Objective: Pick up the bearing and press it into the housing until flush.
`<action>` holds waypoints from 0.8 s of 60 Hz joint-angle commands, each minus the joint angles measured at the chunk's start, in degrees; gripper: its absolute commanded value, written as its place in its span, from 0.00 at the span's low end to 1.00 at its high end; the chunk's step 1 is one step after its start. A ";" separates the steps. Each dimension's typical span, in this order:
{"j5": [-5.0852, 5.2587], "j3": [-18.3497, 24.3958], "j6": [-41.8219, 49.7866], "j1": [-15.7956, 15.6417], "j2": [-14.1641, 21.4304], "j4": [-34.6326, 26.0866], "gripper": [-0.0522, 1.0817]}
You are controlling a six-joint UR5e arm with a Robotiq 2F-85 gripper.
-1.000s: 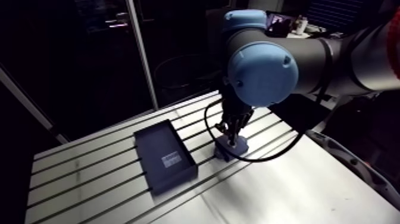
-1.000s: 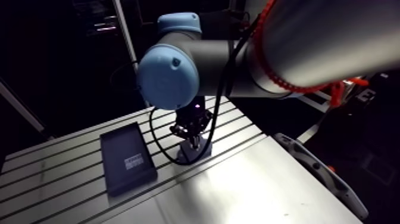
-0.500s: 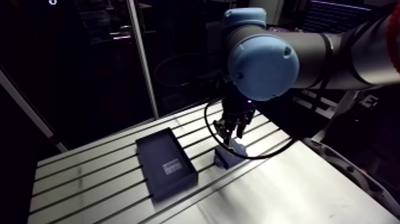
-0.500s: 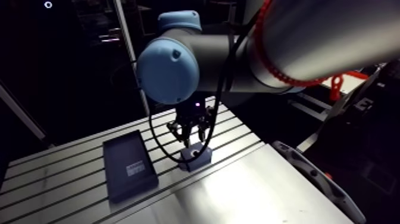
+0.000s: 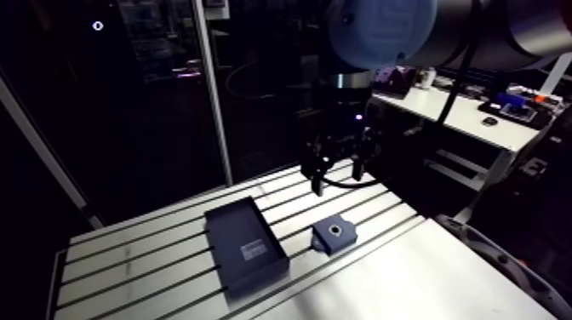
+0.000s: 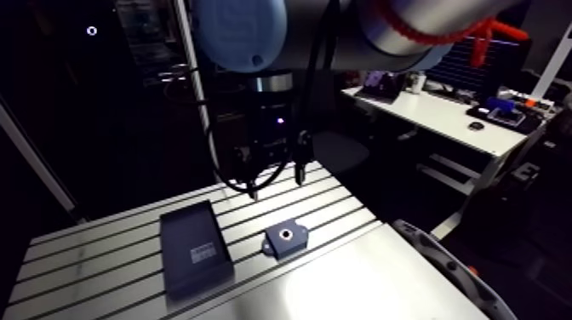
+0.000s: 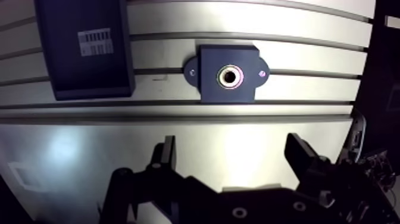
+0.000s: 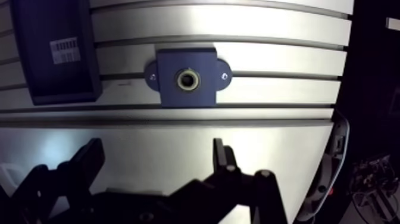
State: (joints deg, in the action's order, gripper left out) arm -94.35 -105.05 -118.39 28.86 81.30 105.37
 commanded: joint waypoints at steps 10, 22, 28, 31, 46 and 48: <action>0.16 9.17 6.49 -5.55 1.63 -9.60 0.05; 0.60 12.89 8.42 -9.05 1.63 -13.02 0.05; 0.87 14.08 9.47 -10.73 1.63 -13.74 0.05; 0.95 14.69 9.85 -12.20 1.70 -13.83 0.05; 1.21 17.68 12.56 -17.30 2.05 -14.94 0.05; 1.30 17.87 12.68 -17.56 2.29 -15.04 0.05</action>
State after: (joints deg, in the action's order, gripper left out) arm -93.46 -90.72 -108.50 16.68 83.05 92.16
